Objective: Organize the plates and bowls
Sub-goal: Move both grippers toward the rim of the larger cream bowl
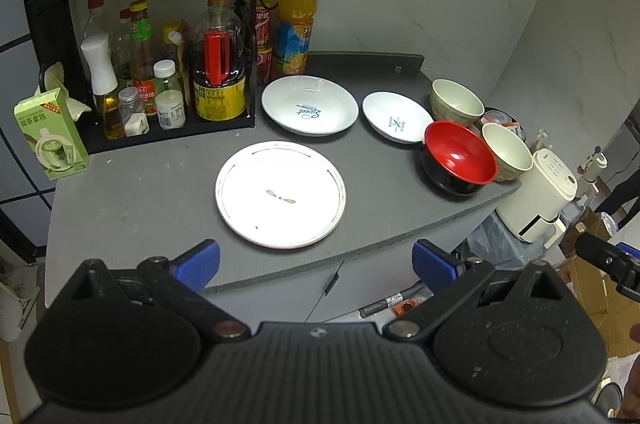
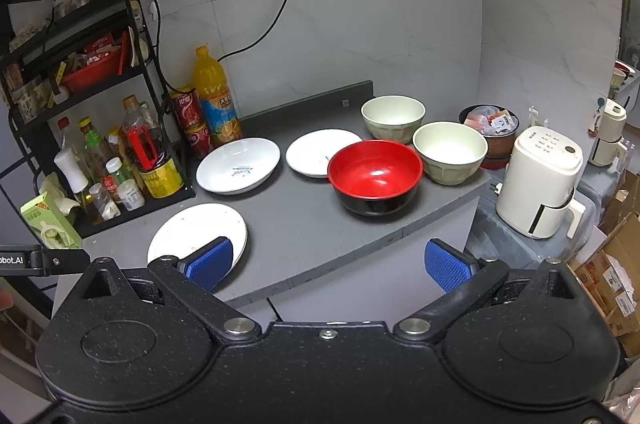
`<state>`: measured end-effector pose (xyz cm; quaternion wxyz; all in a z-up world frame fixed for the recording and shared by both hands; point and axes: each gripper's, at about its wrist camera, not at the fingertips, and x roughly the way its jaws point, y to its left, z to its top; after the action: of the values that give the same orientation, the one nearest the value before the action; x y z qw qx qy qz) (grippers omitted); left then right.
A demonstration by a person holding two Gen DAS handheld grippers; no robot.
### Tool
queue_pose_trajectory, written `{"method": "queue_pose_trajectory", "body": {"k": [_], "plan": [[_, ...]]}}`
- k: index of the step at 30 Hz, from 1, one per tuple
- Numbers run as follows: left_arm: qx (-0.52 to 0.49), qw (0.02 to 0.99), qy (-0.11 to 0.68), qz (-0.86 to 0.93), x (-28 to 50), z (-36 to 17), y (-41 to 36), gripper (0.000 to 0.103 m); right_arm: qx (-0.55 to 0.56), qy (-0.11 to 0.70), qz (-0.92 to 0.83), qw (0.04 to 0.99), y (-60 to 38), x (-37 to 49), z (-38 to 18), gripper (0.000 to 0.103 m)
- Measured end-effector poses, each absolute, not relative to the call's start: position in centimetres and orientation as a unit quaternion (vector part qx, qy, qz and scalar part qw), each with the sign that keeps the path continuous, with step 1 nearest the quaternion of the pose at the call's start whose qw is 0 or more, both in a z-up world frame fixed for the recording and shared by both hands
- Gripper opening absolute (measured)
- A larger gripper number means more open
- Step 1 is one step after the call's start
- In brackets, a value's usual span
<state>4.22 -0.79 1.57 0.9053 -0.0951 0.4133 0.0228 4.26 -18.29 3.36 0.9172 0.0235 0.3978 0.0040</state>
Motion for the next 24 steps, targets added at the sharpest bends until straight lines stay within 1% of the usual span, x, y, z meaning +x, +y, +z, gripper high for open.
{"method": "queue_pose_trajectory", "body": {"k": [16, 24], "plan": [[-0.109, 0.901, 0.420, 0.011, 11.6, 0.4, -1.1, 0.101, 0.031, 0.413, 0.009, 0.910, -19.8, 10.5, 0.9, 0.103], [-0.108, 0.902, 0.418, -0.012, 16.8, -0.3, -1.9, 0.101, 0.035, 0.418, -0.001, 0.908, -20.5, 14.2, -0.6, 0.103]]}}
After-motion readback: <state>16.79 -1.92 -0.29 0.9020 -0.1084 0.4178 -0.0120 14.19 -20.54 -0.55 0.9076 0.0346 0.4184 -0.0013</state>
